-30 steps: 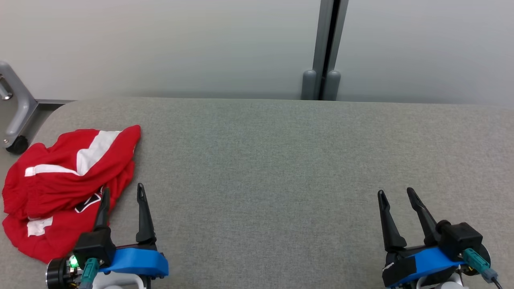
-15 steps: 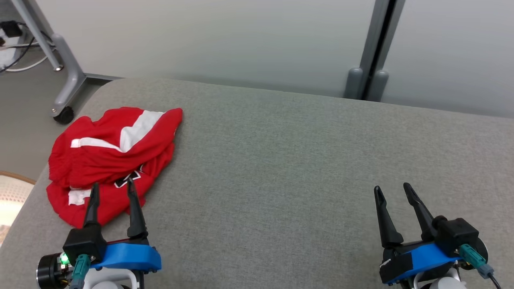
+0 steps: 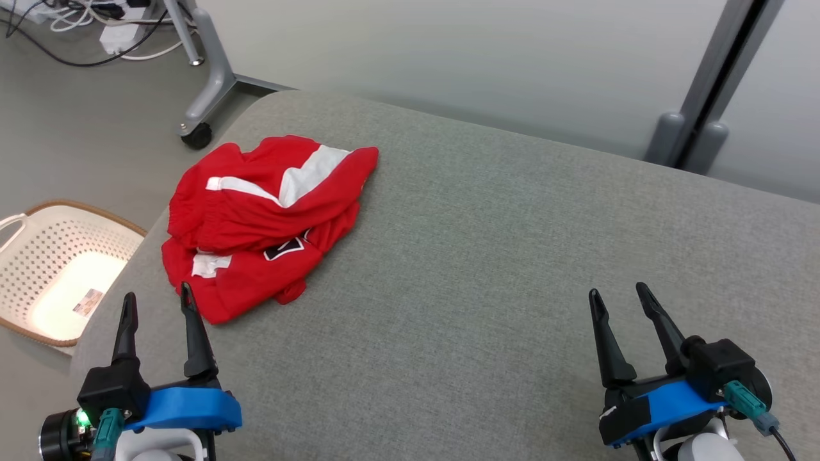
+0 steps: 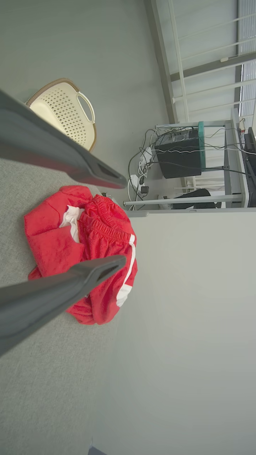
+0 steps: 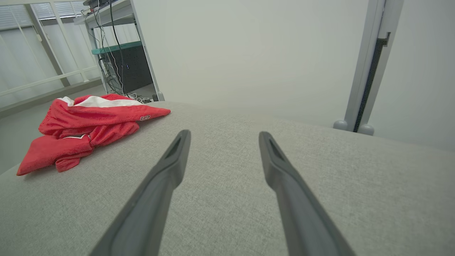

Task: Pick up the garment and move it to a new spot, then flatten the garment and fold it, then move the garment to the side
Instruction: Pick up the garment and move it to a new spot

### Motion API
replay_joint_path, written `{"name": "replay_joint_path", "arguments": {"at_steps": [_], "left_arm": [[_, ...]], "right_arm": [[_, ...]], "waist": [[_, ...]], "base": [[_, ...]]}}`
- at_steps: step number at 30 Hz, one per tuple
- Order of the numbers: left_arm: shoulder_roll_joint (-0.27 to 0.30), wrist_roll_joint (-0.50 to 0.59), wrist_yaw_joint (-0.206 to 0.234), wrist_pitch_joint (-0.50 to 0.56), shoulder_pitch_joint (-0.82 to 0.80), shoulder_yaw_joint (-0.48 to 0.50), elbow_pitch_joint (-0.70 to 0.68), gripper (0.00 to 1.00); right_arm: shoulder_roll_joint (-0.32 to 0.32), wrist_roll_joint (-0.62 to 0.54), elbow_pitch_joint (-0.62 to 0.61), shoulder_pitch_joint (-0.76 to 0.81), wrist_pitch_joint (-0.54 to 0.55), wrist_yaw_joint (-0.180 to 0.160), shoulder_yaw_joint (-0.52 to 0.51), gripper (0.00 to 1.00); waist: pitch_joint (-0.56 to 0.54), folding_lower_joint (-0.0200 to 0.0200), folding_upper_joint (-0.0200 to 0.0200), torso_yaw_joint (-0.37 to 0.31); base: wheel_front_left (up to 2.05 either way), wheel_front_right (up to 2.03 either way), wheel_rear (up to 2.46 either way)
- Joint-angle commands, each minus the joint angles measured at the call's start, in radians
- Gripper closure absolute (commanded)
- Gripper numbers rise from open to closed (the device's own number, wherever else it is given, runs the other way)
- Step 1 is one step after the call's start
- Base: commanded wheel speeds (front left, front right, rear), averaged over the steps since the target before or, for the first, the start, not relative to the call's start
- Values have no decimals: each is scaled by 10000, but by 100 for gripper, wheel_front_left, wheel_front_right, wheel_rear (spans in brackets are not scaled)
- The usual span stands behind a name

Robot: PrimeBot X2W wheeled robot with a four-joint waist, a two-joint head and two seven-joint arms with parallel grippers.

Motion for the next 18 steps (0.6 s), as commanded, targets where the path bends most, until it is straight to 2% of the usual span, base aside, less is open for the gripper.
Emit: {"name": "replay_joint_path", "arguments": {"at_steps": [1, 8, 13, 18], "left_arm": [[50, -40, 27, -49, 103, 82, -29, 0], [33, -110, 81, -50, 228, 232, -119, 0], [7, -281, 19, -50, 36, 428, -242, 0], [407, -431, -169, -49, -711, 786, -335, 0]], "right_arm": [[-56, -36, 34, -150, -35, 22, 19, 0], [-57, -110, 103, -218, -35, 21, 117, 0], [-57, -168, 124, -324, -13, 21, 241, 0], [-58, -415, -79, -448, 91, 21, 188, 0]], "waist": [[128, 0, 0, 253], [189, 0, 0, 463], [303, 0, 0, 248], [587, 0, 0, -126]], "base": [[0, 0, 0], [0, 0, 0], [0, 0, 0], [0, 0, 0]]}}
